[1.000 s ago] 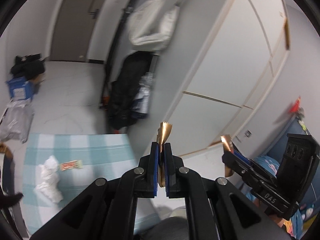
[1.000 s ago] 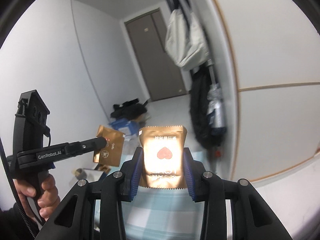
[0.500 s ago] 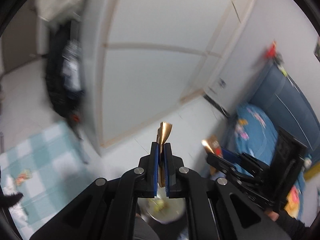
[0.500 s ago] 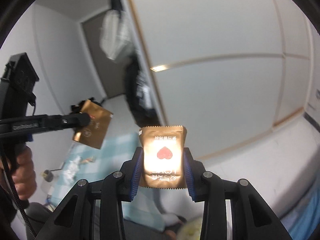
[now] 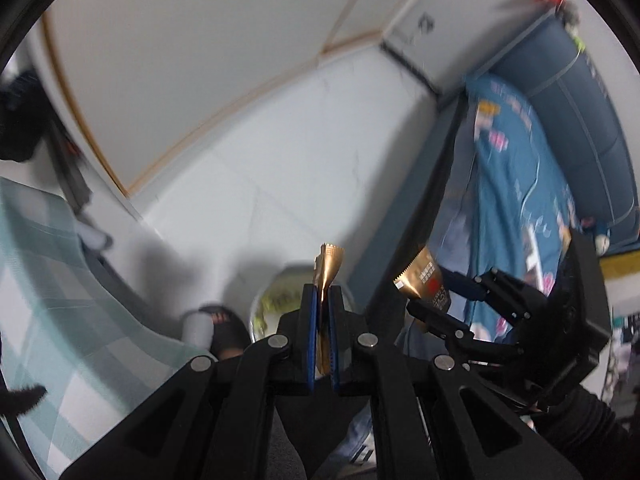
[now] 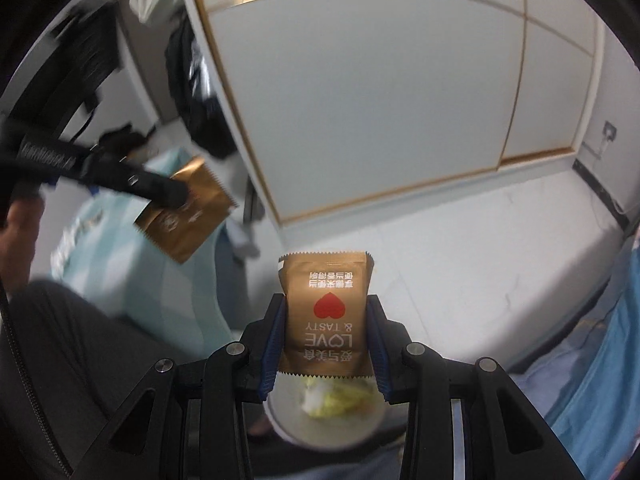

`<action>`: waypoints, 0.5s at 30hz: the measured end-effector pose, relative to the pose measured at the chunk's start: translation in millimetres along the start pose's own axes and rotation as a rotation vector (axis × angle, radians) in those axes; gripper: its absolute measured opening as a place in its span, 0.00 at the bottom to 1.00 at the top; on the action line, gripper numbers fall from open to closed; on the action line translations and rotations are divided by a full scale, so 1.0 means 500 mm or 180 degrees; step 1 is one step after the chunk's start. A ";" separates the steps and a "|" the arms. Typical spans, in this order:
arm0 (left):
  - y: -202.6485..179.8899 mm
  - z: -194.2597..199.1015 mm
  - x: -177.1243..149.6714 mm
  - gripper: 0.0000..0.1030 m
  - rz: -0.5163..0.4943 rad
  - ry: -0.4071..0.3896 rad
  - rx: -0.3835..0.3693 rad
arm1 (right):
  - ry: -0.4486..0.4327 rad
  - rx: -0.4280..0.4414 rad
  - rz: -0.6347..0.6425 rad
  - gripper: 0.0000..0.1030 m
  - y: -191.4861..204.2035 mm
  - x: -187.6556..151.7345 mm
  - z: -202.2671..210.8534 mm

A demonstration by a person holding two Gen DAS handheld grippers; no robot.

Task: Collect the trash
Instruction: 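Carry both held brown packets over to the white trash bin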

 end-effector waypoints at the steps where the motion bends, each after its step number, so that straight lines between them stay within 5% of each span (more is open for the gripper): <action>1: -0.004 -0.027 -0.007 0.02 -0.0025 0.0141 0.0003 | 0.0032 0.0014 0.0011 0.36 -0.001 -0.010 -0.009; 6: -0.025 -0.127 -0.061 0.02 -0.0101 0.0908 0.0017 | 0.0308 0.0055 0.0055 0.36 -0.001 -0.076 -0.059; 15: -0.009 -0.229 -0.083 0.02 -0.0033 0.1474 -0.0037 | 0.0683 0.0091 0.0318 0.36 0.010 -0.157 -0.112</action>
Point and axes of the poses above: each gripper's, at about its wrist camera, not at the fingertips, and z roughly against the way its jaws point, y to its left, x to its top, the point moved 9 cm from there along -z, roughly the way its jaws point, and after that the axes turned 5 degrees about z, right-handed, at the moved point
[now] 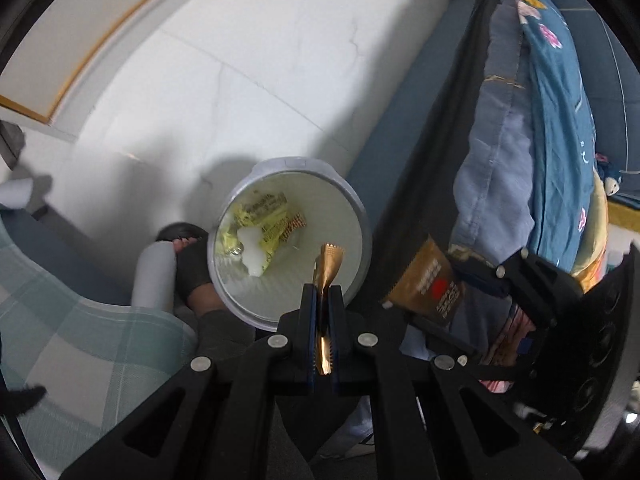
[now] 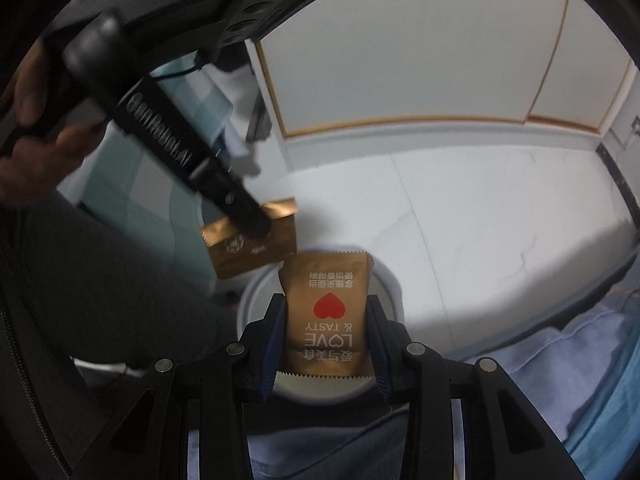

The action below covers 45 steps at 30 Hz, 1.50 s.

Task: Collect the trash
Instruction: 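Carry both held brown packets over to the white trash bin, then open both tools to drop the brown packets into the bin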

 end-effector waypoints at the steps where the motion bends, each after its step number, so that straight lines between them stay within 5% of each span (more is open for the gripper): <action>1: 0.003 -0.007 0.004 0.02 0.0006 0.0045 -0.0019 | 0.0042 0.0024 0.0000 0.36 -0.001 -0.007 -0.004; 19: 0.053 -0.078 0.047 0.11 0.0154 0.0315 -0.0101 | 0.0351 0.0137 0.0214 0.41 0.008 -0.015 -0.093; 27: 0.047 -0.108 0.030 0.12 0.0074 0.0512 -0.0126 | 0.0466 0.0173 0.0391 0.52 0.034 -0.013 -0.100; 29: 0.045 -0.105 0.030 0.18 0.0053 0.0485 -0.0130 | 0.0476 0.0159 0.0407 0.56 0.034 -0.016 -0.101; 31: 0.047 -0.100 0.034 0.35 0.0064 0.0435 -0.0125 | 0.0510 0.0148 0.0387 0.58 0.030 -0.021 -0.101; 45: 0.082 -0.071 0.054 0.42 0.0167 0.0192 0.0035 | 0.0618 0.0065 0.0282 0.72 0.026 -0.033 -0.104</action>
Point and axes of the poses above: each gripper's, at about its wrist camera, not at the fingertips, and z roughly against the way its jaws point, y to its left, x to its top, the point moved 9 cm from there along -z, roughly the way its jaws point, and after that the axes turned 5 degrees about z, right-handed, at the moved point
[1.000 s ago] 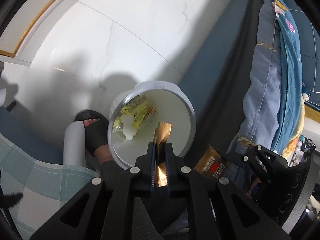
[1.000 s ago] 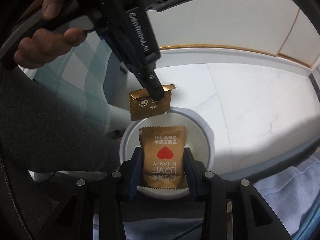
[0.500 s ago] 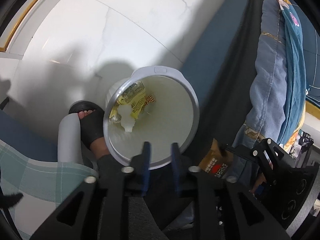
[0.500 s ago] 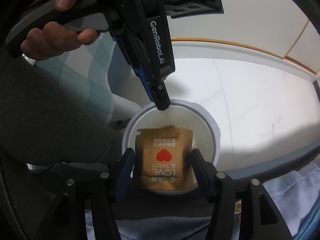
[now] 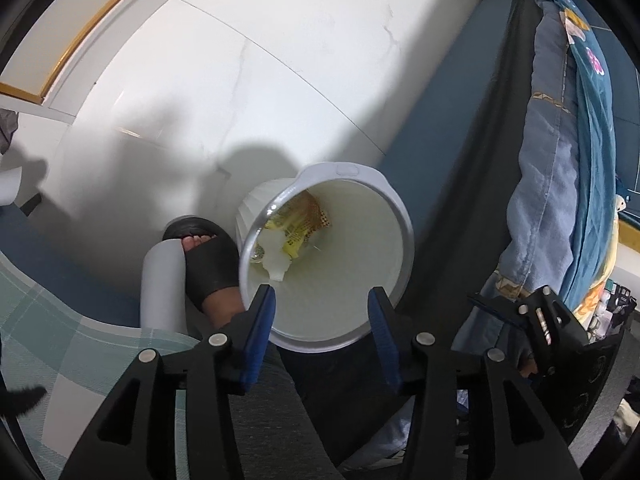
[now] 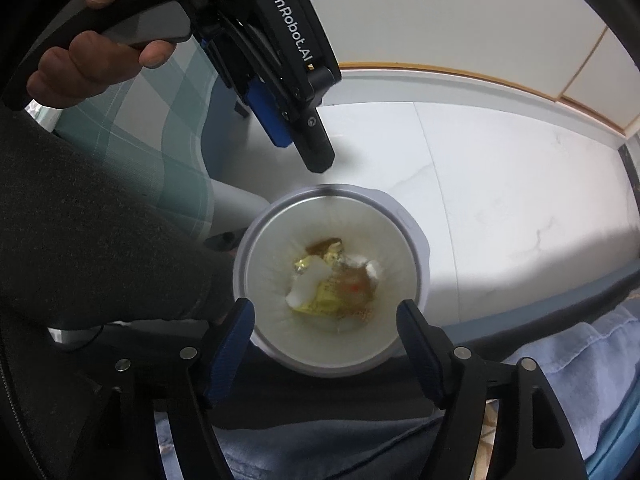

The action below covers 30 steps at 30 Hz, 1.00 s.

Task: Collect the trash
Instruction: 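Open both tools to drop the brown packets into the bin, then bring both open tools back over the tissue on the table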

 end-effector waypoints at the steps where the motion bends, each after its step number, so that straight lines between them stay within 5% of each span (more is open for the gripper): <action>1: 0.004 -0.002 -0.001 0.42 0.0001 0.0008 0.0027 | 0.0007 -0.0016 0.0002 0.74 -0.001 0.001 -0.001; 6: 0.005 0.037 -0.006 0.42 -0.0022 -0.0153 0.0074 | -0.0116 -0.0070 -0.0031 0.74 -0.012 0.007 0.038; 17: 0.001 0.260 -0.037 0.42 0.0049 -0.1264 0.0212 | -0.0715 -0.0186 -0.0535 0.75 -0.064 0.072 0.183; 24: 0.012 0.436 -0.124 0.46 0.0222 -0.2310 0.0356 | -0.1169 -0.0619 -0.0406 0.75 -0.041 0.145 0.296; 26: 0.027 0.509 -0.163 0.49 0.0231 -0.2703 0.0564 | -0.1320 -0.0638 -0.0438 0.75 -0.033 0.169 0.326; 30: 0.082 0.615 -0.239 0.70 0.0526 -0.3256 0.0756 | -0.1559 -0.0665 -0.0441 0.75 -0.003 0.207 0.379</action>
Point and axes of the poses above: each gripper's, at about its wrist camera, not at the fingertips, and z roughly against the way its jaws point, y to its left, x to its top, the point moved 9 cm from there along -z, roughly the way its jaws point, and after that the axes turned 5 degrees about z, right-handed, at the moved point
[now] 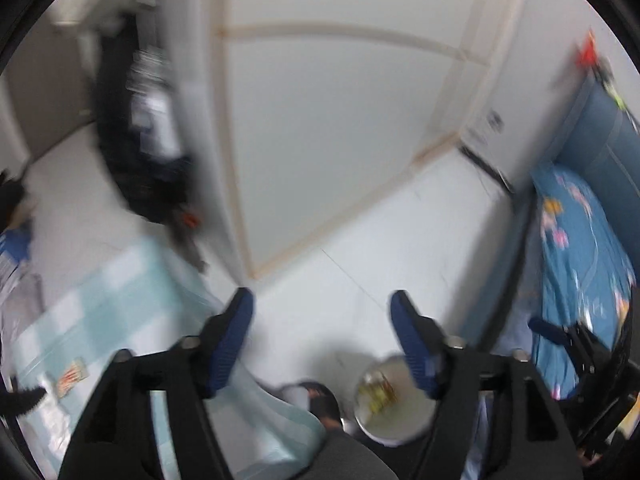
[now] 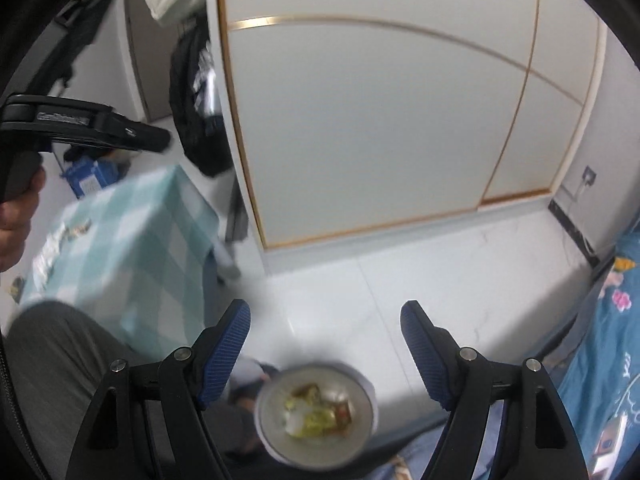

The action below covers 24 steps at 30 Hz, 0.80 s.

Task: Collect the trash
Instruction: 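Bring both open tools back over the tissue on the table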

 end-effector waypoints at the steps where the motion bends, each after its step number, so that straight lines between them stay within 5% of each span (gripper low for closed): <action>1: 0.030 0.029 0.010 0.70 0.0099 -0.0121 0.0074 | -0.0077 0.0002 0.0012 0.75 0.010 0.016 0.010; 9: 0.181 0.194 -0.009 0.78 0.0510 -0.0794 0.0775 | -0.0763 0.0204 0.0069 0.83 0.136 0.157 0.089; 12: 0.228 0.244 -0.025 0.81 0.0860 -0.0923 0.0802 | -0.0943 0.0336 0.0219 0.84 0.201 0.195 0.115; 24: 0.439 0.385 -0.124 0.88 0.1694 -0.1553 0.1530 | -0.1103 0.0903 0.0628 0.84 0.464 0.260 0.119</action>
Point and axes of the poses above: each gripper's, at about its wrist camera, not at the fingertips, and z roughly against the way its jaws point, y to its left, x to its top, the point moved 9 cm from there along -z, roughly the way its jaws point, and after that the axes turned 5 degrees about z, right-handed, at the moved point
